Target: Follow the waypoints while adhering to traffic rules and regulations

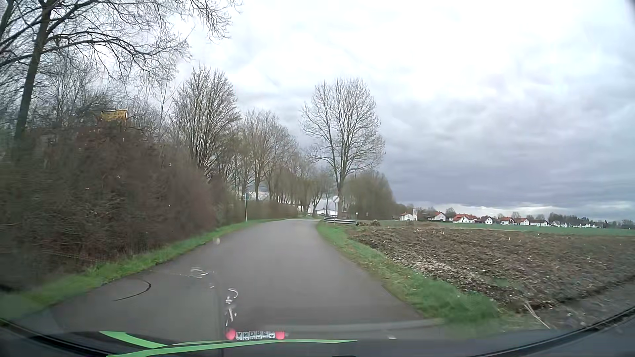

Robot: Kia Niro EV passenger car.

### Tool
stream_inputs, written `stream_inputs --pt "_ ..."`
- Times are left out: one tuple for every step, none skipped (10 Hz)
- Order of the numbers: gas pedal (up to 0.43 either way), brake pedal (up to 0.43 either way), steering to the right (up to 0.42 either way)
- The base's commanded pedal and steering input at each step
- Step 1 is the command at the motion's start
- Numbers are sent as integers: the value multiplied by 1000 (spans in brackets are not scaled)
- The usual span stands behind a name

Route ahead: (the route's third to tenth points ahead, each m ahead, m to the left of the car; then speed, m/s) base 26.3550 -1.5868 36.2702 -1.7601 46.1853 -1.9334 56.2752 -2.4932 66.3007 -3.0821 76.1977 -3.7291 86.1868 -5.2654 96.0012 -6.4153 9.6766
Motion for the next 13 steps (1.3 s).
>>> stream_inputs --pt "150 0 -29" --pt "150 0 -26" --pt "150 0 -24" --pt "150 0 -23" --pt "150 0 -22" --pt "150 0 -19" --pt "150 0 -16" --pt "150 0 -15" --pt "150 0 -14" --pt "150 0 -9" --pt "150 0 -5" --pt "150 0 -4" --pt "150 0 -4"
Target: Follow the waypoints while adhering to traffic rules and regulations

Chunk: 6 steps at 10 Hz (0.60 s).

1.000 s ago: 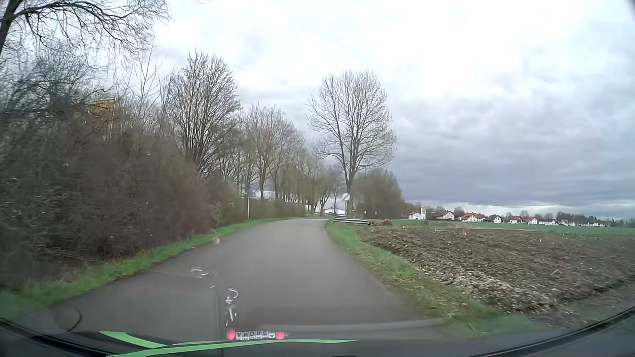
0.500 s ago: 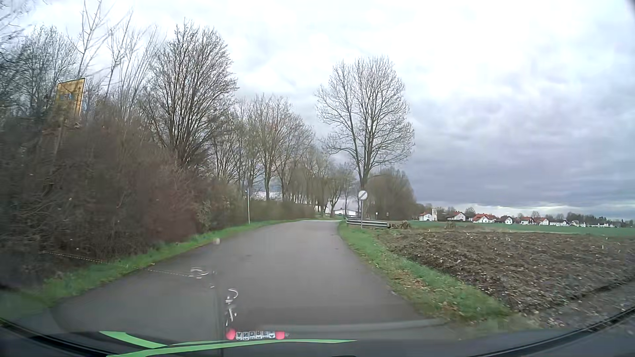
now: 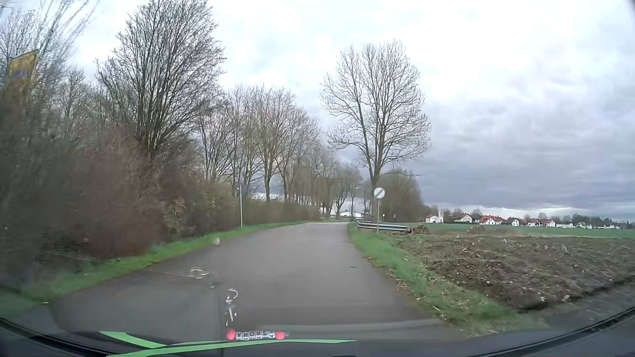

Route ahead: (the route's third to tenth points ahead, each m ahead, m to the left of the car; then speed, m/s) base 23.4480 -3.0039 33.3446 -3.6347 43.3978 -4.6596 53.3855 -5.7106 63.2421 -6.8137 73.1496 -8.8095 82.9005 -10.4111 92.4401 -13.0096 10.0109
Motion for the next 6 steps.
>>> stream_inputs --pt "150 0 -2" --pt "150 0 -1" --pt "150 0 0" --pt "150 0 1" --pt "150 0 1" --pt "150 0 1"
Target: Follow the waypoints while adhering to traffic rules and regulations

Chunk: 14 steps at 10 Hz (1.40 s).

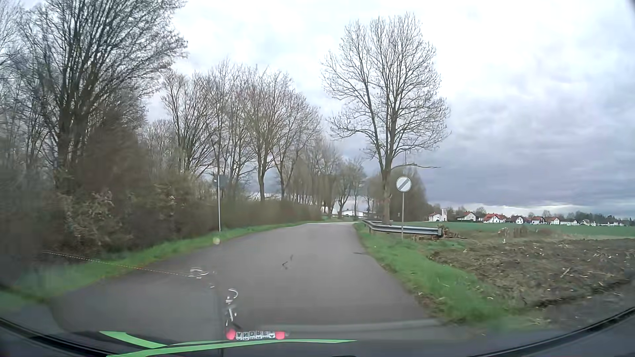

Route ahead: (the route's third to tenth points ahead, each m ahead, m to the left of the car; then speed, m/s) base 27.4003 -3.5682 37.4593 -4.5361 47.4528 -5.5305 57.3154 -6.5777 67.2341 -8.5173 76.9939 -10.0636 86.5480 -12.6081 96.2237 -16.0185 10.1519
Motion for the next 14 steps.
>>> stream_inputs --pt "150 0 1" --pt "150 0 1" --pt "150 0 2" --pt "150 0 4" --pt "150 0 5" --pt "157 0 7" --pt "157 0 8" --pt "157 0 8" --pt "169 0 8" --pt "169 0 8" --pt "169 0 10" --pt "169 0 12" --pt "169 0 14" --pt "169 0 16"
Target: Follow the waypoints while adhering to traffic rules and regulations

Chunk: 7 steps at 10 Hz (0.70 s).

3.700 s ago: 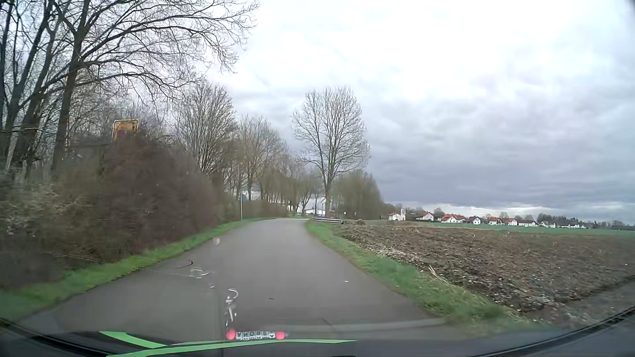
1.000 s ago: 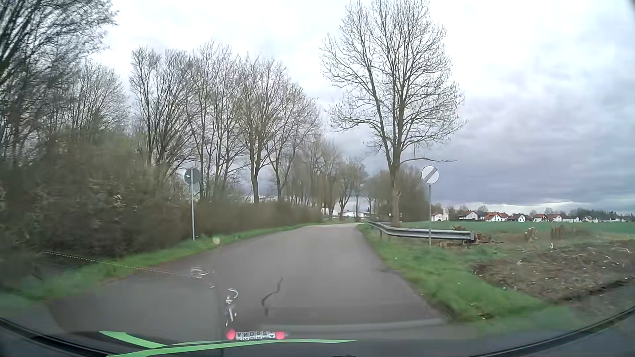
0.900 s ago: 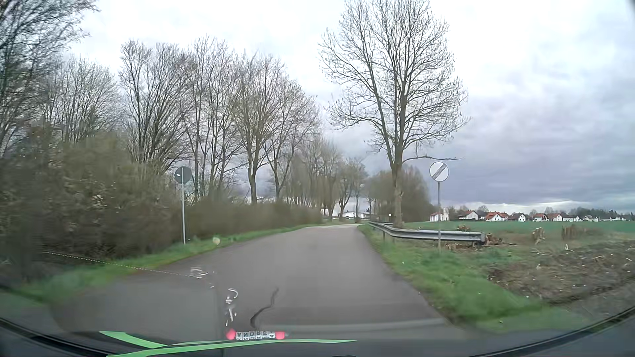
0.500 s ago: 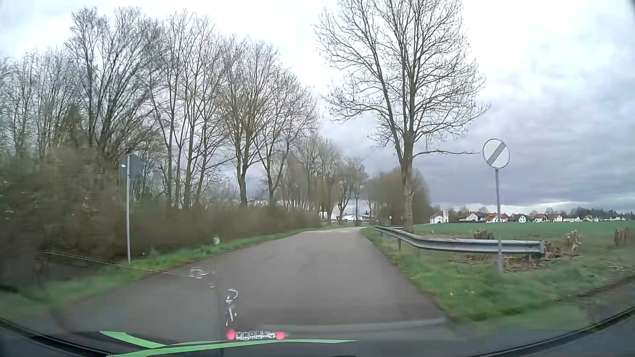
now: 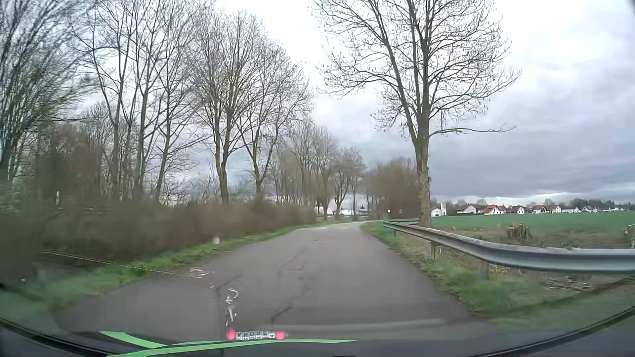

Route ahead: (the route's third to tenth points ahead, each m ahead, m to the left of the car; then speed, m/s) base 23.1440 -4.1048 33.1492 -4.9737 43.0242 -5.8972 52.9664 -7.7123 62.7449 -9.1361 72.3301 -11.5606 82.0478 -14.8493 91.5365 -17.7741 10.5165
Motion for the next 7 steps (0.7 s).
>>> stream_inputs --pt "169 0 19" --pt "169 0 19" --pt "177 0 19" --pt "177 0 20" --pt "177 0 20" --pt "177 0 20" --pt "177 0 19"
